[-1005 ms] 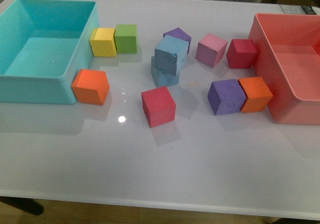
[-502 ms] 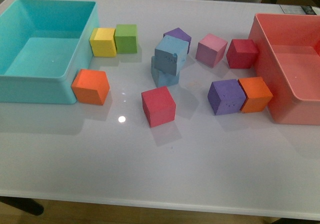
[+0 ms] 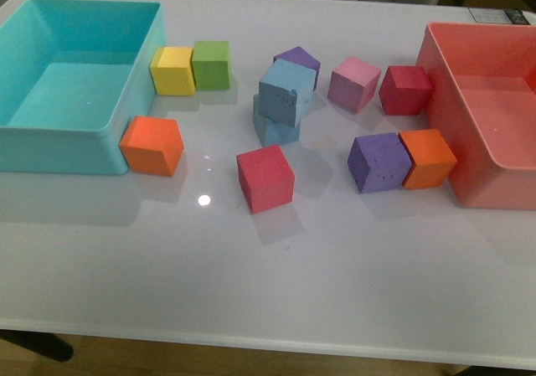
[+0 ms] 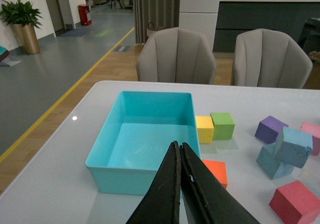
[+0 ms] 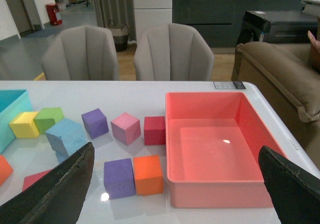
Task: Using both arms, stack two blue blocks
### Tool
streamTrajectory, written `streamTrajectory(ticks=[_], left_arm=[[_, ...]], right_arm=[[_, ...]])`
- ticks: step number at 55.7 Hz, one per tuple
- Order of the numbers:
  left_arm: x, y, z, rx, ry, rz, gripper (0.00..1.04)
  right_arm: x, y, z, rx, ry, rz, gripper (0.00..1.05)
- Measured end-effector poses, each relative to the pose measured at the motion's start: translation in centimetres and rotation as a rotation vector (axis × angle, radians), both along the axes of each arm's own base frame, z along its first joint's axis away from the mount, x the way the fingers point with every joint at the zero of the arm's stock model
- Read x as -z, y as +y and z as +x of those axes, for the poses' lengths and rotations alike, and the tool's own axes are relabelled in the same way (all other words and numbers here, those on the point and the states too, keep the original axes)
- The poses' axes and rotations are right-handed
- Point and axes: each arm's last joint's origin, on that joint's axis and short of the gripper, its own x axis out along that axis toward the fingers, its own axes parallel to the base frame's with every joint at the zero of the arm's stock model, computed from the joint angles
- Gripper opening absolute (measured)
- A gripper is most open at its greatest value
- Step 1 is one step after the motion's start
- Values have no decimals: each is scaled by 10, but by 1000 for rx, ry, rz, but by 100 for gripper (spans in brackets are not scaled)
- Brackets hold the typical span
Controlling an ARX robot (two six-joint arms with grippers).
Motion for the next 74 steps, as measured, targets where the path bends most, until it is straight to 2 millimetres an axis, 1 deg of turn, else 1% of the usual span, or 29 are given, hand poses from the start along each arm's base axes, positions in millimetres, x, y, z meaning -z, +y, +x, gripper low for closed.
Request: streamTrajectory(ticks=[5,9,21,22,25,30,31,39,40,42,43,44,47,49,52,74], left_arm=[[4,0,-6,0,34,0,2],[3,0,-10,0,14,0,2],[3,0,-11,0,5,0,2],[3,0,-11,0,5,-1,4],[3,0,-11,0,5,0,18],[3,0,-11,0,5,0,36],[3,0,-11,0,5,0,38],[3,0,-11,0,5,0,64],[3,0,-11,0,5,0,70],[3,0,-11,0,5,0,77],[3,0,-11,0,5,0,84],[3,0,-11,0,5,0,86],[3,0,-11,0,5,0,96],[3,0,-11,0,5,0,98],[3,0,-11,0,5,0,95],[3,0,-11,0,5,0,96]], right_arm=[[0,0,0,0,0,0,96],[0,0,0,0,0,0,96],[0,0,0,0,0,0,96],[0,0,0,0,0,0,96],[0,0,0,0,0,0,96],[0,0,0,0,0,0,96],[0,0,0,0,0,0,96],[0,0,0,0,0,0,96],[0,0,0,0,0,0,96],[0,0,0,0,0,0,96],[0,0,0,0,0,0,96],[0,0,0,0,0,0,96],[0,0,0,0,0,0,96],[0,0,0,0,0,0,96],[0,0,0,0,0,0,96],[0,0,0,0,0,0,96]])
